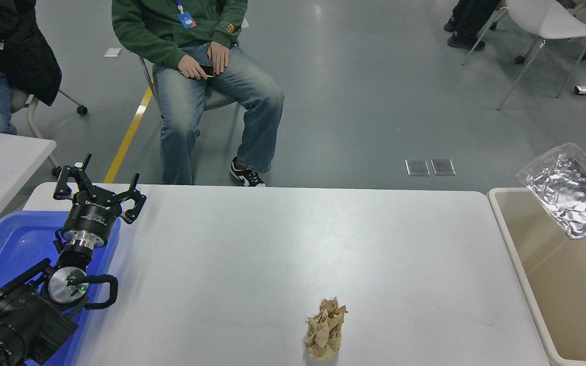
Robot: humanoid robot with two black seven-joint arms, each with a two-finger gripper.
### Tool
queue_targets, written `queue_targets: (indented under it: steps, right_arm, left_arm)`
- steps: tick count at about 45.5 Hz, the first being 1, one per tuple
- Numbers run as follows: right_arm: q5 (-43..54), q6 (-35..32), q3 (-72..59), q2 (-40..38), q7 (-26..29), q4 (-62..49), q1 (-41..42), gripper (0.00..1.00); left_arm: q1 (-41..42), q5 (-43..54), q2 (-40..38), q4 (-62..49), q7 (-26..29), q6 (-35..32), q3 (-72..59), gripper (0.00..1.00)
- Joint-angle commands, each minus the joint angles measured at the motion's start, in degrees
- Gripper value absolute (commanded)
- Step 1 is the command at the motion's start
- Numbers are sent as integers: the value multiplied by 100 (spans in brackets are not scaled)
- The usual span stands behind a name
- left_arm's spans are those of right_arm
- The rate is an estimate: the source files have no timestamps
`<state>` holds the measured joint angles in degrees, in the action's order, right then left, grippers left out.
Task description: Clean the table surface
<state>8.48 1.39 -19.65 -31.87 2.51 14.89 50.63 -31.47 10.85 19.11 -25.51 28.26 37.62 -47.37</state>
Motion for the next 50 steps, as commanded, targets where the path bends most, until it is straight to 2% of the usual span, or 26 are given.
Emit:
queue_targets:
  steps: [1, 33, 34, 36, 37, 40, 41, 43, 50]
  right_arm:
    - [-4, 160, 163, 128, 22, -171, -212, 0]
    - [-4, 230, 172, 488, 39, -645, -423, 0]
    - [-4, 230, 172, 489, 39, -645, -423, 4]
    - [-4, 239, 172, 489, 48, -645, -423, 19]
    - [-4, 239, 172, 489, 48, -654, -423, 34]
    - [-4, 248, 172, 489, 48, -654, -423, 54]
    - [-4, 239, 172, 489, 48, -645, -414, 64]
    - [-4, 230, 190, 480, 48, -645, -414, 100]
    - [-4, 248, 339, 471, 48, -654, -388, 100]
  left_arm:
    - [0, -4, -4, -7, -4, 0, 0, 100]
    - [0, -4, 5, 2, -4, 0, 0, 100]
    - [0, -4, -4, 2, -4, 0, 0, 100]
    - [0, -4, 5, 2, 5, 0, 0, 100]
    - [0, -4, -4, 2, -4, 0, 0, 100]
    - [0, -4, -4, 2, 5, 0, 0, 100]
    - [0, -4, 5, 2, -4, 0, 0, 100]
    - [0, 5, 5, 2, -4, 0, 0, 100]
    - [0, -4, 5, 2, -4, 0, 0, 100]
